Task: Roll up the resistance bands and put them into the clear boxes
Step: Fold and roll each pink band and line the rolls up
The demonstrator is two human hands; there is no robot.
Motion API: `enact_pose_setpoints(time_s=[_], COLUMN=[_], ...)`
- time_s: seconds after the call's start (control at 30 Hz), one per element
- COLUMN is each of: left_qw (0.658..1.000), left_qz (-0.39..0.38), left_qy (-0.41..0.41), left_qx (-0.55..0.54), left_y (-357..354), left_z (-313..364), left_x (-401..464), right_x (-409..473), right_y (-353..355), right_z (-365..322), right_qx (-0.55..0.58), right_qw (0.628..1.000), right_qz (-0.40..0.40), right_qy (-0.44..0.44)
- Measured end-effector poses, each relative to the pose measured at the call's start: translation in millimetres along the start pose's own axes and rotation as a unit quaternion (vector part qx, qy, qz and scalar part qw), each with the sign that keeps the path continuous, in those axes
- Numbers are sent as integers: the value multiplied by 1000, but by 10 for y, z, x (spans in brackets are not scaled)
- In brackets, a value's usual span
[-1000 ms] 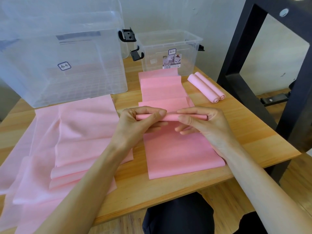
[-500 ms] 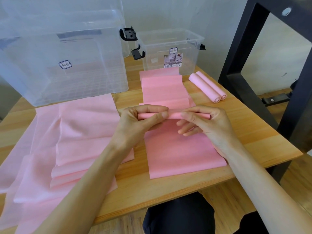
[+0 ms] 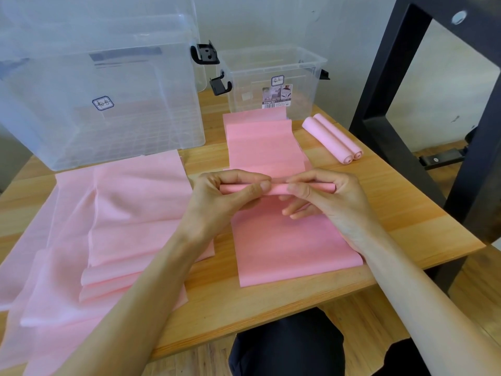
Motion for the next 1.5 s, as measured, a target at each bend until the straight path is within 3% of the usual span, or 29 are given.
enact_pose_setpoints(time_s=[0.53, 1.5], left_qw=[1000, 1000], left_qz=[-5, 12], left_qy=[3, 13], left_qx=[0, 0], left_y=[-25, 9], left_z=[-2, -21], left_x=[-6, -5], right_x=[-4, 4], right_y=[54, 17], right_z=[1, 11], right_qx=[5, 0], right_qw=[1000, 1000], right_qz=[29, 2], right_qy=[8, 10])
Point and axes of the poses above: each hand's wrist, its own x-axis towards the middle knuckle, its own y-axis out of the back of the hand, z = x × y, the point moved 6 cm from there along x, towards the middle knuckle, and after that the axes turned 7 degrees about -z, right-handed, at the moved point
